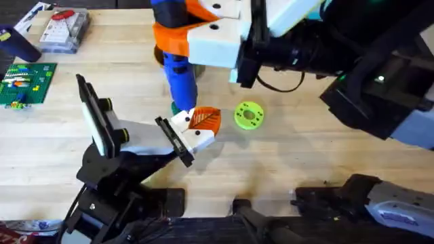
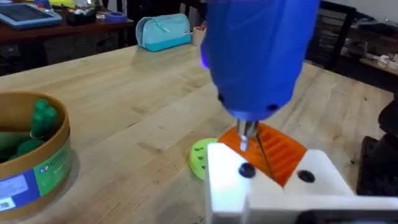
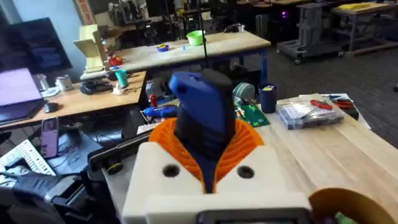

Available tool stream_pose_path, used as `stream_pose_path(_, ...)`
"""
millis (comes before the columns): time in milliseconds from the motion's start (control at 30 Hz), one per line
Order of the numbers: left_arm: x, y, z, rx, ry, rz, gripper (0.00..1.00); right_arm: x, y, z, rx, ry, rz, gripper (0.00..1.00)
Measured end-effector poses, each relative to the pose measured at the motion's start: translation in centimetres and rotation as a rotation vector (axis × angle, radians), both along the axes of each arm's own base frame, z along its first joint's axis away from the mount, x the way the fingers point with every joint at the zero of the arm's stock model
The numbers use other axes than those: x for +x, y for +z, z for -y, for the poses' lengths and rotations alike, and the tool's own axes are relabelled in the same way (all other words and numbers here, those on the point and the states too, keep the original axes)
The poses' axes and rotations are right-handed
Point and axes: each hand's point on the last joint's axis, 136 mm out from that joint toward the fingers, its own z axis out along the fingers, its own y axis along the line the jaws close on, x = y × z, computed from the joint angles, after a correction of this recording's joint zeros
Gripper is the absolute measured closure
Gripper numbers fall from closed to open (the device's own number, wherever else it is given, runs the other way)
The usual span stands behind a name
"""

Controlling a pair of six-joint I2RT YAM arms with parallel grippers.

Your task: Pick up the gripper from the table and insert it into the empty holder that is missing its gripper. Then pick up a screw, insert it into the mounting hole, and use the screwdriver to tighten it. Finally, clean up the table by picking up the vegetable and placing it into the bucket.

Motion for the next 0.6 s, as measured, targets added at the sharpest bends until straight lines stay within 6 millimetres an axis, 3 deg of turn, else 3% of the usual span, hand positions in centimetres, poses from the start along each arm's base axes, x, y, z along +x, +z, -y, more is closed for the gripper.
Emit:
stream_pose_path(333,0.0,0.0,0.0,0.000,0.000,0.000,0.987,-2.2,3.7,2.0,0.073,0.000,0.077,0.963)
stream_pose_path(600,0.0,0.0,0.0,0.000,0.000,0.000,0.987,-2.5,4.1,2.2,0.081,0.000,0.087,0.965)
